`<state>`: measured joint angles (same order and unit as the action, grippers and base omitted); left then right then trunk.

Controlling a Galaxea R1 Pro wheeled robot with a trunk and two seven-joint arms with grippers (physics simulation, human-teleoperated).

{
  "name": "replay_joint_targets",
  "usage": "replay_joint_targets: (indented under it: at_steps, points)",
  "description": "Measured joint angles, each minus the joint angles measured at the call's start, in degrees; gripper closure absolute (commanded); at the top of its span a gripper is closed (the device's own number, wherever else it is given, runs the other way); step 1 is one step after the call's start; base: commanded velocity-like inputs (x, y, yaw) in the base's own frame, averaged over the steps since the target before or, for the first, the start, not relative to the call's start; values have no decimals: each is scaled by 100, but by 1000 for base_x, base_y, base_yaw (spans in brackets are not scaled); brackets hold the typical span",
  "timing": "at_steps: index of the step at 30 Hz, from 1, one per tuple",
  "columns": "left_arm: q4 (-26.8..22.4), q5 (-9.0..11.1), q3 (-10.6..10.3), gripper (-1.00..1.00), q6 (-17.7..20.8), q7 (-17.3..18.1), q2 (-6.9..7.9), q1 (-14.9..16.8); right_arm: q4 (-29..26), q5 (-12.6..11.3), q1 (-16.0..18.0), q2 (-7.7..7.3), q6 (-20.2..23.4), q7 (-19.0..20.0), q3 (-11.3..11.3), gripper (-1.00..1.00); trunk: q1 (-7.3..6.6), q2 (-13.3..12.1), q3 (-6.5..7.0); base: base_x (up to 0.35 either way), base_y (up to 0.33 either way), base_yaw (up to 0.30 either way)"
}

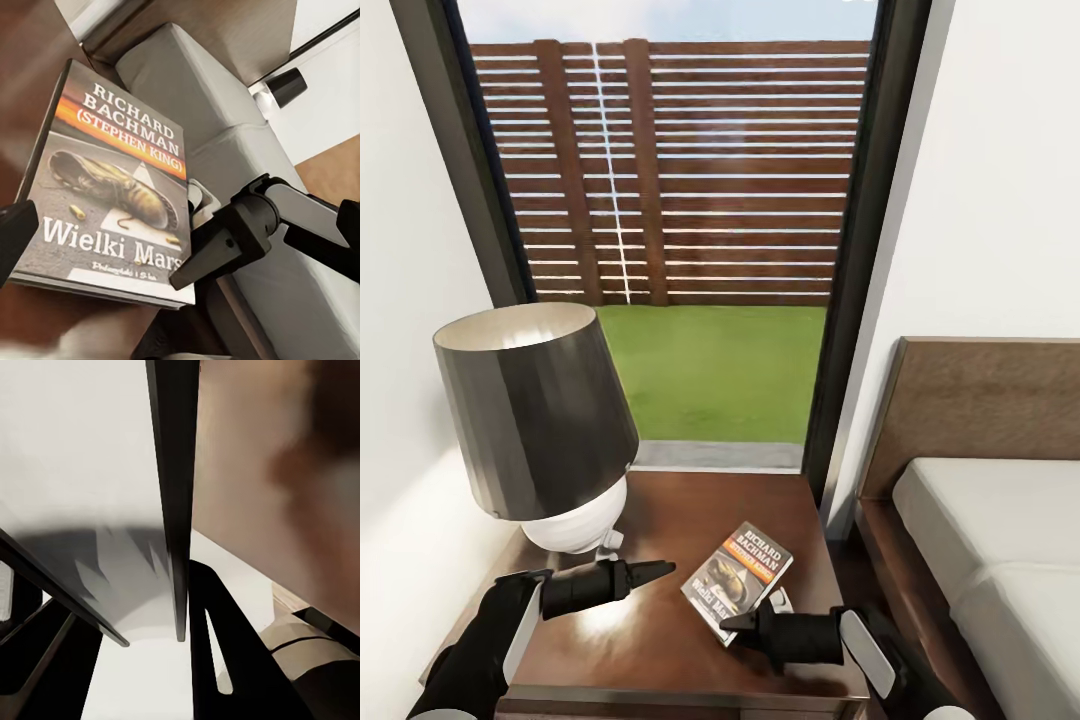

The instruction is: In the bedroom, move the book from the bed onto either nightstand, and place the two sandals side by side next to the bed.

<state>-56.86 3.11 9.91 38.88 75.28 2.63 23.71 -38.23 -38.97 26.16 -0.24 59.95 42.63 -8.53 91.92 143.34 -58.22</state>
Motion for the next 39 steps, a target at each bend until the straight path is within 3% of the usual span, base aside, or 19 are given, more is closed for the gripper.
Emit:
replay_joint_targets:
  at_steps: [3,6,13,16,21,39]
  points:
    - [7,0,-1,-100,0,0,0,0,-38,-306,0,0,0,4,-16,100,0,0,0,0,0,0]
    - [8,0,-4,-100,0,0,0,0,-71,-381,0,0,1,2,-31,100,0,0,0,0,0,0]
    - [7,0,-7,-100,0,0,0,0,-94,-393,0,0,-1,41,-74,100,0,0,0,0,0,0]
    - [9,0,-7,-100,0,0,0,0,-96,-381,-1,1,-4,44,-310,100,0,0,0,0,0,0]
    - [9,-1,-7,-100,0,0,0,0,-91,-382,-1,0,-5,45,-492,100,11,5,-88,0,0,0]
    - [8,6,-1,-100,0,0,0,0,-98,-396,0,0,-1,46,-520,100,15,8,-133,4,0,0]
